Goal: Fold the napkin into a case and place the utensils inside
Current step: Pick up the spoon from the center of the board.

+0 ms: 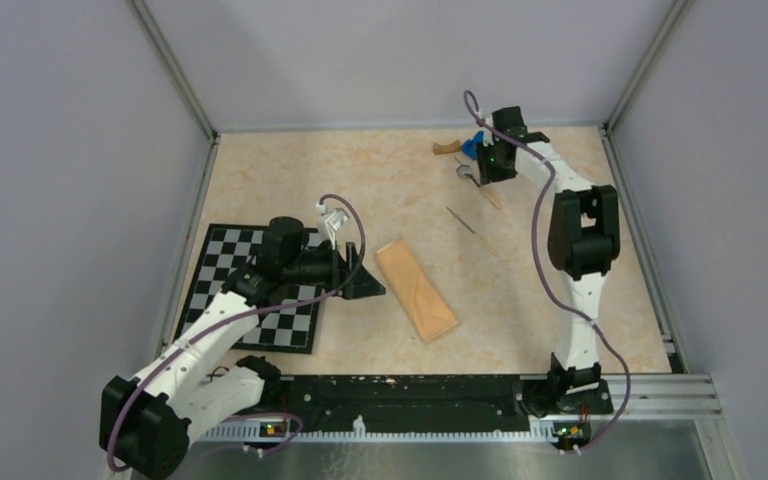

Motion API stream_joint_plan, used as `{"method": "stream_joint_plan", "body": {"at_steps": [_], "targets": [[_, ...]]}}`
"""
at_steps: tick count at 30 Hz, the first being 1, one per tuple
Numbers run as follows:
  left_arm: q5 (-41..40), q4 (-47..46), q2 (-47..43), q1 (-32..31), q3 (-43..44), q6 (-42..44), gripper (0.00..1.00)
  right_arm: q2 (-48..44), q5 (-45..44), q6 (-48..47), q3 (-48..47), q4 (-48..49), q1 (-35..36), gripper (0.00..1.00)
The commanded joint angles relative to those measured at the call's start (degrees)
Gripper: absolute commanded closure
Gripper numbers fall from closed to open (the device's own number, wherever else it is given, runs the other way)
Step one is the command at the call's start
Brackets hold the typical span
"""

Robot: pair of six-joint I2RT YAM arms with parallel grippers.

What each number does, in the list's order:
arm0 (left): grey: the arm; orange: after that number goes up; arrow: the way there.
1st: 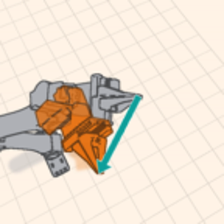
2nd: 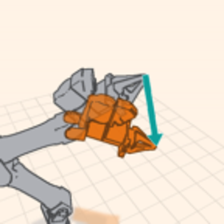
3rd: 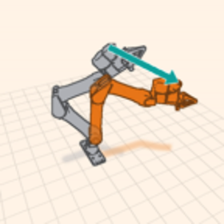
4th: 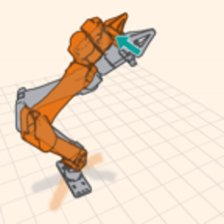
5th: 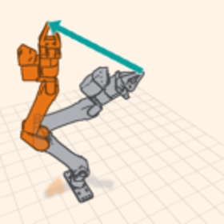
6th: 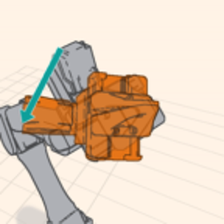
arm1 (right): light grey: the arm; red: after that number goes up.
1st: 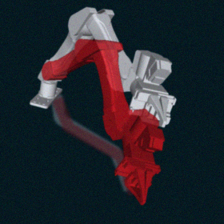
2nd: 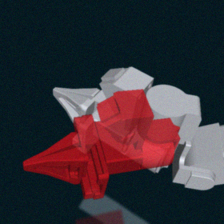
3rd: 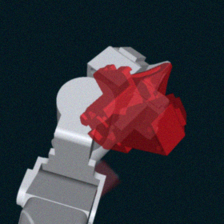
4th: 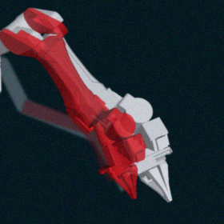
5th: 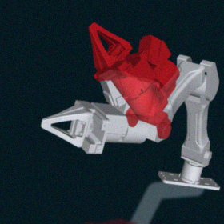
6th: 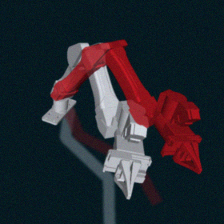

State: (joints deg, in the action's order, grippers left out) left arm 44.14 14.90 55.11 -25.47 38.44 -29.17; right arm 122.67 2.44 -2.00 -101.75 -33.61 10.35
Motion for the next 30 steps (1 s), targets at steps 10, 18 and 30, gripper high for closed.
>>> {"method": "stream_joint_plan", "body": {"at_steps": [10, 18, 30], "targets": [[0.3, -0.5, -1.0, 0.3, 0.4, 1.8, 0.17, 7.4, -7.0, -7.8, -6.3, -3.9, 3.5, 0.72], [0.2, 0.1, -1.6, 0.3, 0.4, 1.8, 0.17, 8.8, -5.5, -7.0, -5.4, -3.8, 3.9, 0.80], [-1.6, -3.6, -1.8, 0.3, 1.3, -2.9, 0.16, -8.8, -2.0, 9.6, 6.4, 4.2, 8.4, 1.00]]}}
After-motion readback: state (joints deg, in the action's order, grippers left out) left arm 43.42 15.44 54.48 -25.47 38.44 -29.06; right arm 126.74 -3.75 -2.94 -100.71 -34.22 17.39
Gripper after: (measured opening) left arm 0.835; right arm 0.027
